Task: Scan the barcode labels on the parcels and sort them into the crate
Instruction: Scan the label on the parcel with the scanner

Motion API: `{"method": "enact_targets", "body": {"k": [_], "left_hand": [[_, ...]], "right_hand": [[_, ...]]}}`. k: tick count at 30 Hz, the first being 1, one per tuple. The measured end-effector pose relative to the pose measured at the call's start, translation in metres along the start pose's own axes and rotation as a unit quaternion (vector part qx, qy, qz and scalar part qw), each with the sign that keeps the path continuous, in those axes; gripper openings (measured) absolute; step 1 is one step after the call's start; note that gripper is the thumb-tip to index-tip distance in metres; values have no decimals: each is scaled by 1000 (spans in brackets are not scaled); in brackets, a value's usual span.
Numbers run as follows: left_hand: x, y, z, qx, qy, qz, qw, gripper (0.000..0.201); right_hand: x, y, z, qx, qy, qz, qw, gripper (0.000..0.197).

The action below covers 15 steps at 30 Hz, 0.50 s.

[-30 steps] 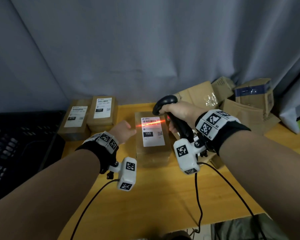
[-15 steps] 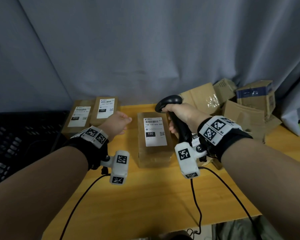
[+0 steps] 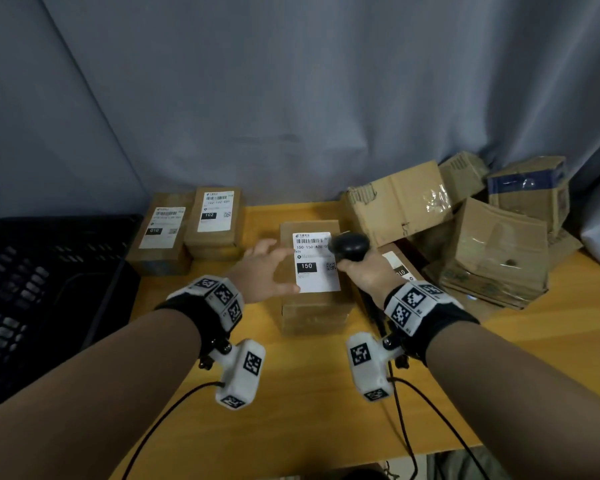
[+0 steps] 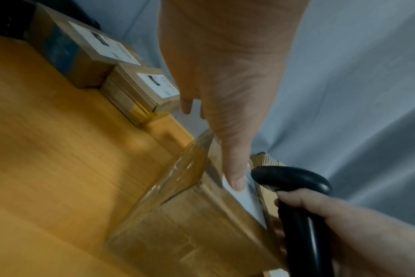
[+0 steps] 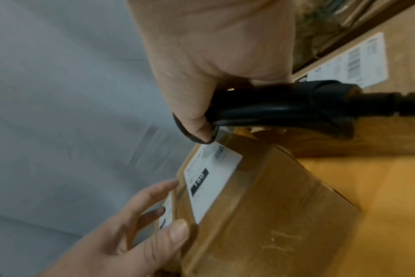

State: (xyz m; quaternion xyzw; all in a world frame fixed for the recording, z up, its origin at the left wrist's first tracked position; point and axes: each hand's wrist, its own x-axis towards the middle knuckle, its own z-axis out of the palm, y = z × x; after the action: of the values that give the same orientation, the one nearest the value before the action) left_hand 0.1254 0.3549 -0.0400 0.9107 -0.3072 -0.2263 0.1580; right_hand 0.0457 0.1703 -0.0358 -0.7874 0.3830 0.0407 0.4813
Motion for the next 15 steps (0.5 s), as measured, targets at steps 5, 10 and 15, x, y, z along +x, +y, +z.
{"method": "enact_targets", "body": {"k": [5,10,15], "left_hand": [[17,3,23,156,-80,17,984,104],[47,-5,8,278,-10,-27,960,98],[83,-19,-22,277,-20,-103,955,98]], "right_hand": [[12,6,28,41,-24,-21,999,55],[32,2,38,111,-40,-49,992,49],[51,-5,26,118,-38,-59,990,35]]}}
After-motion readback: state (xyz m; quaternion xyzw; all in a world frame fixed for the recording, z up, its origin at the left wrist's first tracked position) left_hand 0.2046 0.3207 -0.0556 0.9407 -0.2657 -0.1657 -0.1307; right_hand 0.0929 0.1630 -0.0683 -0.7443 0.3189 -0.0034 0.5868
